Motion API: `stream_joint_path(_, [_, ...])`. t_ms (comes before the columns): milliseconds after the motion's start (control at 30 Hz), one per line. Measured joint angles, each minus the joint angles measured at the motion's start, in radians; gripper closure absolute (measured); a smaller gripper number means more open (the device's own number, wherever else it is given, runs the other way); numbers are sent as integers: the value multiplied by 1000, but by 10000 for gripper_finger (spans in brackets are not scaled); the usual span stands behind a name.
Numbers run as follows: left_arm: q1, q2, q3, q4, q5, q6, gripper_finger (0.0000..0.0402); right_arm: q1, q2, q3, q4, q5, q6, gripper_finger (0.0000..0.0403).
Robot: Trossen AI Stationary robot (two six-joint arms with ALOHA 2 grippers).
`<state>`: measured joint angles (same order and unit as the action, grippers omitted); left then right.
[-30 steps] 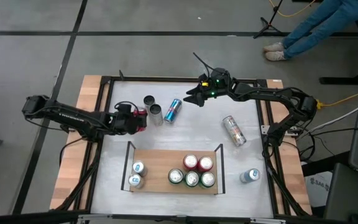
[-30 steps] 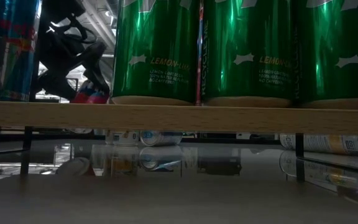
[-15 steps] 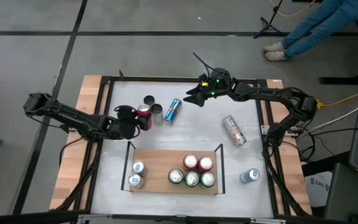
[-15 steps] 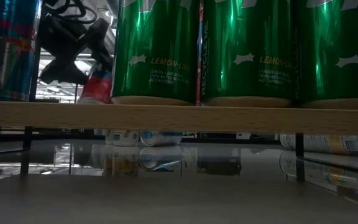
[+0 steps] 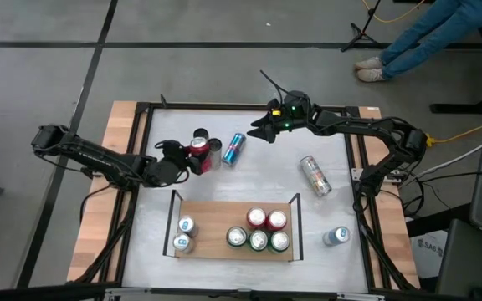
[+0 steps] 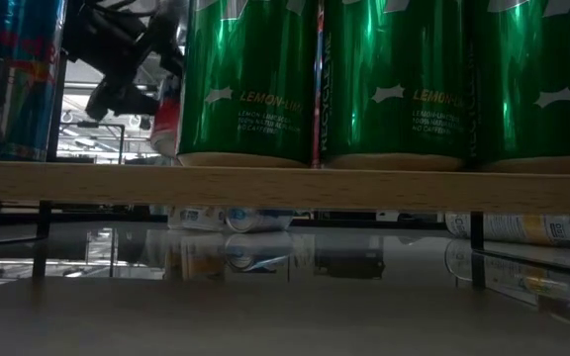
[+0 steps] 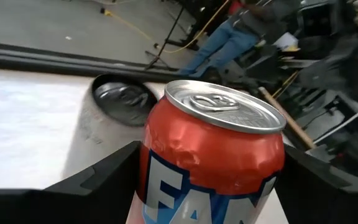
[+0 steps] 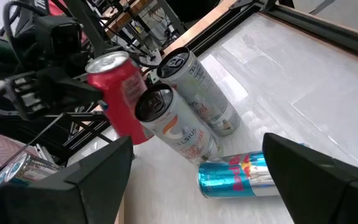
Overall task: Place canned beverage on shelf
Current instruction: Put the red soda can on the shelf aligned with the other red soda can
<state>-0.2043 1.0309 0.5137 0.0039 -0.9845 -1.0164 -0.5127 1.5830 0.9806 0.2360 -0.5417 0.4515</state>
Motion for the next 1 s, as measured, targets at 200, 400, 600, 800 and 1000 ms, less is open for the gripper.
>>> stream_joint_path(200, [0,0,1,130,4,107,99,-33,-15,0,0,-46,-14,56])
stream_joint_path(400, [0,0,1,223,5,167,99,-58,-46,0,-2,-54,-15,56])
stream_joint_path(600, [0,0,1,339,34,244,99,-95,-89,0,-3,-68,-15,56])
stream_joint_path(800, [3,3,1,463,47,327,99,-144,-126,0,-8,-101,-16,56])
stream_joint_path(1000, [12,60,55,513,58,414,99,-184,-133,0,-9,-106,-16,56])
